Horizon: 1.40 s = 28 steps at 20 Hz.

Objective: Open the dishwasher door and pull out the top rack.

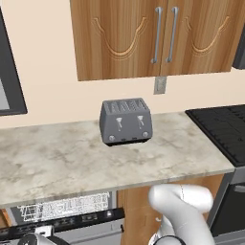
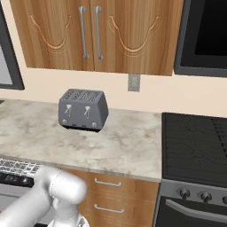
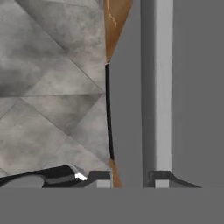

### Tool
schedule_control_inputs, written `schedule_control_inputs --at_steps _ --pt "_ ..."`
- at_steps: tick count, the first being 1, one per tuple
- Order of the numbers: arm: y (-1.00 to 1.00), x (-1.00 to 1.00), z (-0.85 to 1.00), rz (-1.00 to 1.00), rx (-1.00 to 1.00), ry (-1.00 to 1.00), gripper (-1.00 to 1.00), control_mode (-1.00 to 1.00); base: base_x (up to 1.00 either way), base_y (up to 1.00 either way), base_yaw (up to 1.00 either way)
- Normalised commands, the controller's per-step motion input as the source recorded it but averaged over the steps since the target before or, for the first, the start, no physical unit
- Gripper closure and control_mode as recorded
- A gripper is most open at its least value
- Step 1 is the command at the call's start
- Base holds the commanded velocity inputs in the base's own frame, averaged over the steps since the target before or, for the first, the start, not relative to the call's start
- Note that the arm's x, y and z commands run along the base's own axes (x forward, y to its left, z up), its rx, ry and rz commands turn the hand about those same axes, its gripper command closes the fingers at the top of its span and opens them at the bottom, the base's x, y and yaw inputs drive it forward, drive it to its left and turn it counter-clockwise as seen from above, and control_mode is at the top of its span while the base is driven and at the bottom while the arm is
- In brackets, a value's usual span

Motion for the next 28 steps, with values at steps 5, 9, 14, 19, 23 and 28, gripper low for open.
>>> schedule_control_inputs --at_steps 5,9,14,19,23,28 --pt "0.12 -0.71 -0.11 0.0 0.0 0.18 -1.0 -1.0 0.0 0.0 0.0" --pt "0.0 -0.33 0.92 -0.02 0.09 0.13 -1.0 -1.0 0.0 0.0 0.0" --pt "0.0 0.0 1.0 -0.01 0.08 0.29 -1.0 -1.0 0.0 0.0 0.0" --pt "-0.05 0.0 1.0 0.0 0.1 0.35 -1.0 -1.0 0.0 0.0 0.0" --pt "-0.44 0.3 0.58 -0.05 0.07 0.31 -1.0 -1.0 0.0 0.0 0.0" --pt "-0.53 0.8 -0.41 -0.22 0.0 0.25 -1.0 -1.0 0.0 0.0 0.0"
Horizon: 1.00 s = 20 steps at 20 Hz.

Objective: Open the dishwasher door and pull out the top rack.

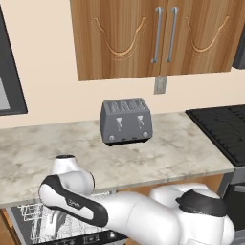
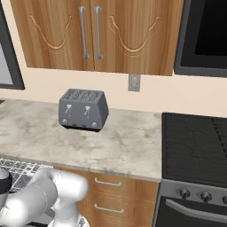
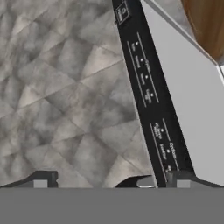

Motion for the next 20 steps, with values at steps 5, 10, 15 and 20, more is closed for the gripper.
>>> schedule_control_inputs --at_steps 5,10,15,20 --pt "-0.26 0.57 -0.64 -0.3 -0.09 0.14 -1.0 -1.0 0.0 0.0 0.0" --pt "0.0 0.29 -0.76 -0.38 -0.17 0.08 -1.0 -1.0 0.0 0.0 0.0" --pt "0.0 0.0 -0.54 -0.39 -0.11 0.11 -1.0 -1.0 0.0 0.0 0.0" --pt "0.0 0.0 -0.62 -0.38 -0.1 0.16 -1.0 -1.0 0.0 0.0 0.0"
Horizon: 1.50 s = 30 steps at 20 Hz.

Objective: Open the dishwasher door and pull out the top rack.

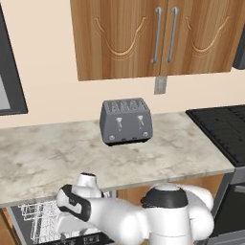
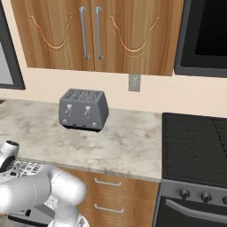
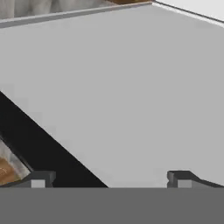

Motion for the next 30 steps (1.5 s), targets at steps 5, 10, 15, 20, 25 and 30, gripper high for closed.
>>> schedule_control_inputs --at_steps 5,10,15,20,25,30 --pt "0.0 -0.01 -0.69 -0.39 -0.11 0.18 -1.0 -1.0 0.0 0.0 0.0" --pt "0.03 -0.29 -0.9 -0.35 -0.16 0.18 -1.0 -1.0 0.0 0.0 0.0" --pt "0.31 -1.0 -1.0 -0.33 -0.35 0.09 -1.0 -1.0 0.0 0.0 0.0" --pt "0.27 -1.0 -1.0 -0.31 -0.33 0.09 -1.0 -1.0 0.0 0.0 0.0" --pt "0.03 -0.79 -0.49 -0.22 -0.11 0.09 -1.0 -1.0 0.0 0.0 0.0" --pt "-0.39 -0.1 0.89 -0.06 0.05 0.06 -1.0 -1.0 0.0 0.0 0.0"
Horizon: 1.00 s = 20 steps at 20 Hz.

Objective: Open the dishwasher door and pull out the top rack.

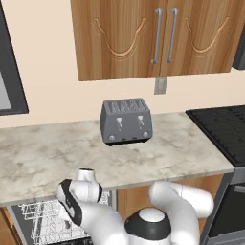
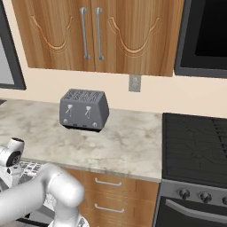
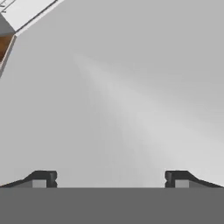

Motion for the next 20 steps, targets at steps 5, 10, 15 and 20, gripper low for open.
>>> schedule_control_inputs --at_steps 5,10,15,20 --pt "-0.23 -0.25 1.0 0.07 0.02 0.03 -1.0 -1.0 0.0 0.0 0.0" --pt "-0.29 -0.5 0.93 0.2 -0.02 -0.07 -1.0 -1.0 0.0 0.0 0.0" --pt "-0.65 -0.37 1.0 0.36 -0.1 -0.11 -1.0 -1.0 0.0 0.0 0.0" --pt "-1.0 -0.06 0.91 0.44 -0.06 -0.12 -1.0 -1.0 0.0 0.0 0.0"
